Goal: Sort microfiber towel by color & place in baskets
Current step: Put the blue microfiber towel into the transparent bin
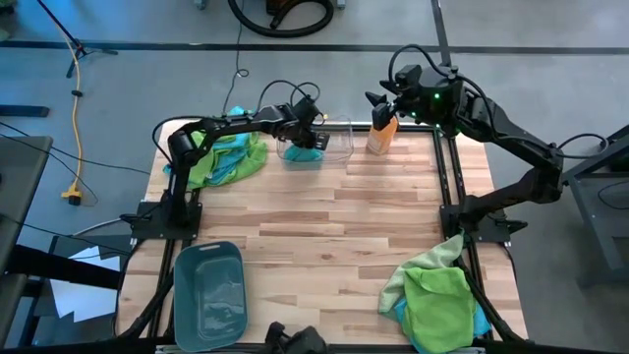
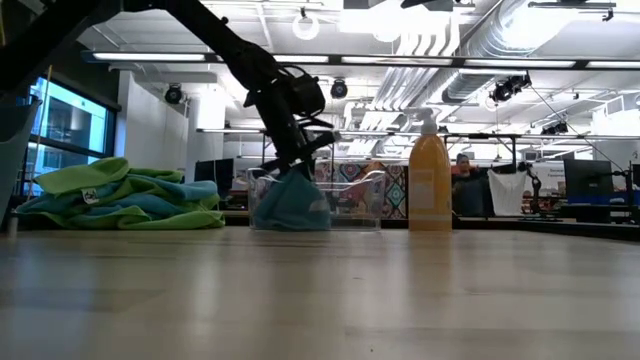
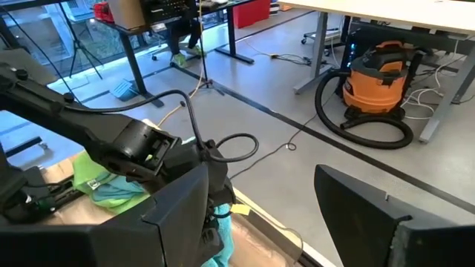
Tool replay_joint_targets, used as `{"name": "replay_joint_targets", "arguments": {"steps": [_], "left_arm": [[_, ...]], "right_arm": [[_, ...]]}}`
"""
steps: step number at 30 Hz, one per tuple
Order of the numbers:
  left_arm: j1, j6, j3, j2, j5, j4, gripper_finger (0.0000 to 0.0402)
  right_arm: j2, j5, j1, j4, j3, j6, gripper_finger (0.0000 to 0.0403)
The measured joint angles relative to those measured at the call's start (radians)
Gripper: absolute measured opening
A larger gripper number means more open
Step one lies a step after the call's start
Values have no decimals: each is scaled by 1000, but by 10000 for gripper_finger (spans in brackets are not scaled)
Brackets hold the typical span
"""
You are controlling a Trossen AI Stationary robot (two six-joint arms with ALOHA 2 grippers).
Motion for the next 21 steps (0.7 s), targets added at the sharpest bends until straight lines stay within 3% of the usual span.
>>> {"name": "replay_joint_targets", "arguments": {"steps": [4,11,21], "left_arm": [[-22,26,0,-2,-57,-1,22],[-26,24,0,-3,-65,-20,92],[-30,96,76,-3,15,-75,182]], "right_arm": [[0,0,0,0,0,0,245],[0,0,0,0,0,-1,245],[0,2,-3,2,0,-5,245]]}}
